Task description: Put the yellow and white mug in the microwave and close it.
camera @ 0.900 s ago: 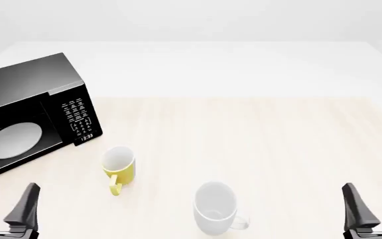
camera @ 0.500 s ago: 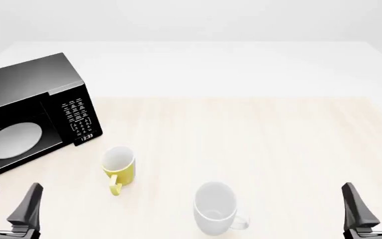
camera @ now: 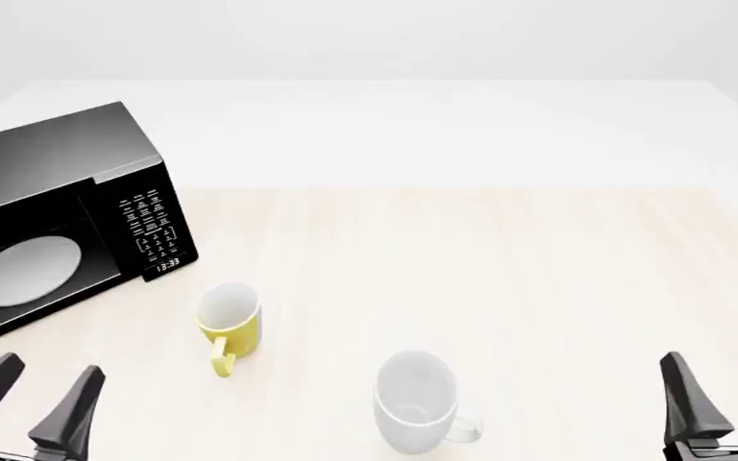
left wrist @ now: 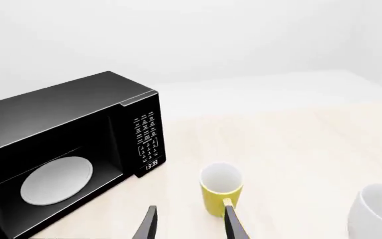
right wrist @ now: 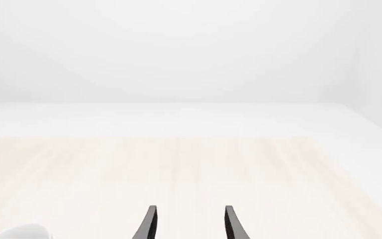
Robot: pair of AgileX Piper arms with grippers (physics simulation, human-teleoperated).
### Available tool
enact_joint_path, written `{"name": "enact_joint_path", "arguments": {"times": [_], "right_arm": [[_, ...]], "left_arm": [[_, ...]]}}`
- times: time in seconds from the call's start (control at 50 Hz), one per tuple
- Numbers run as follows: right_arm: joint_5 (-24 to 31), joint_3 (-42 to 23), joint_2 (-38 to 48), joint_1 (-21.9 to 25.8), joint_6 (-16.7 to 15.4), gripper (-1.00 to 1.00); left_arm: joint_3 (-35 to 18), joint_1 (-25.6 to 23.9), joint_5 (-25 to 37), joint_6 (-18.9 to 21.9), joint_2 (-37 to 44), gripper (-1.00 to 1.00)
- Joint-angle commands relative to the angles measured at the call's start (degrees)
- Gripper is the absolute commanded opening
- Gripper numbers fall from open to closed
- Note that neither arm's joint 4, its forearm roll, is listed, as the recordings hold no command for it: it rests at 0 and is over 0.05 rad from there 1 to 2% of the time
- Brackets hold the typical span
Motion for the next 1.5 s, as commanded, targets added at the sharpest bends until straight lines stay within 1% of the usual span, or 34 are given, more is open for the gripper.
{"name": "enact_joint_path", "arguments": {"times": [0.02,0.04,0.08,0.1,0.12,0.16,0.18,0.24,0.3,0.34,0.44,0.5,0.56,0.64,0.68,0.72,0.74,0.82,0.86,0.88,0.92,1.12,1.38,1.4,1.46,1.48,1.5], "right_arm": [[0.00,0.00,0.02,-0.01,-0.01,1.00],[0.00,0.00,0.02,-0.01,-0.01,1.00],[0.00,0.00,0.02,-0.01,0.00,1.00],[0.00,0.00,0.02,-0.01,0.00,1.00],[0.00,0.00,0.02,-0.01,0.00,1.00],[0.00,0.00,0.02,-0.01,0.00,1.00],[0.00,0.00,0.01,-0.01,0.01,1.00],[0.00,0.00,0.03,-0.01,0.00,1.00],[0.00,0.00,0.03,0.00,0.00,1.00],[0.00,0.00,0.04,0.00,0.00,1.00],[0.00,0.00,0.03,-0.01,0.01,1.00],[0.00,0.00,0.04,0.00,0.01,1.00],[0.00,0.00,0.02,-0.01,0.00,1.00],[0.00,0.00,0.03,-0.01,0.00,1.00],[0.00,0.00,0.02,-0.01,0.01,1.00],[0.00,0.00,0.01,-0.02,0.01,1.00],[0.00,0.00,0.02,-0.01,-0.02,1.00],[0.00,0.00,0.03,-0.01,0.00,1.00],[0.00,0.00,0.04,-0.02,0.00,1.00],[0.00,0.00,0.03,0.00,0.01,1.00],[0.00,0.00,0.02,-0.02,0.01,1.00],[0.00,0.00,0.02,-0.01,0.01,1.00],[0.00,0.00,0.04,0.00,0.00,1.00],[0.00,0.00,0.04,-0.02,0.01,1.00],[0.00,0.00,0.02,-0.01,0.02,1.00],[0.00,0.00,0.03,0.00,0.00,1.00],[0.00,0.00,0.02,-0.01,-0.01,1.00]], "left_arm": [[-0.21,-3.57,2.29,-0.69,2.26,1.00],[-0.08,-4.15,1.69,-1.10,3.33,1.00],[0.16,-4.56,1.21,-0.06,3.86,1.00],[0.22,-4.56,0.94,-0.37,4.28,1.00],[0.55,-4.98,-0.62,-0.48,6.38,1.00],[0.62,-5.32,-1.24,-0.43,7.10,1.00],[0.78,-5.84,-3.15,-1.55,10.10,1.00],[0.99,-6.52,-4.45,-1.44,11.47,1.00],[1.00,-7.34,-6.61,-2.84,14.68,1.00],[0.85,-7.67,-7.11,-2.94,15.28,1.00],[1.02,-9.47,-11.43,-3.79,20.48,1.00],[0.91,-10.82,-14.36,-5.90,24.86,1.00],[0.38,-11.04,-17.21,-6.69,29.00,1.00],[0.22,-11.22,-18.31,-6.99,30.75,1.00],[0.32,-11.51,-20.21,-8.95,34.30,1.00],[0.60,-11.42,-22.10,-9.38,36.78,1.00],[0.81,-11.16,-23.67,-10.34,39.10,1.00],[1.18,-11.00,-26.38,-10.85,42.08,1.00],[1.17,-11.01,-28.28,-12.06,44.99,1.00],[1.18,-10.81,-28.80,-11.84,45.51,1.00],[1.22,-10.75,-31.41,-12.92,49.17,1.00],[1.00,-10.26,-35.58,-13.59,54.84,1.00],[-0.73,-9.76,-41.77,-13.14,63.50,1.00],[-1.20,-9.64,-43.47,-13.46,66.35,1.00],[-1.31,-9.18,-45.01,-13.73,68.58,1.00],[-2.86,-8.92,-50.06,-14.27,76.55,1.00],[-2.88,-8.96,-50.65,-14.35,77.26,1.00]]}}
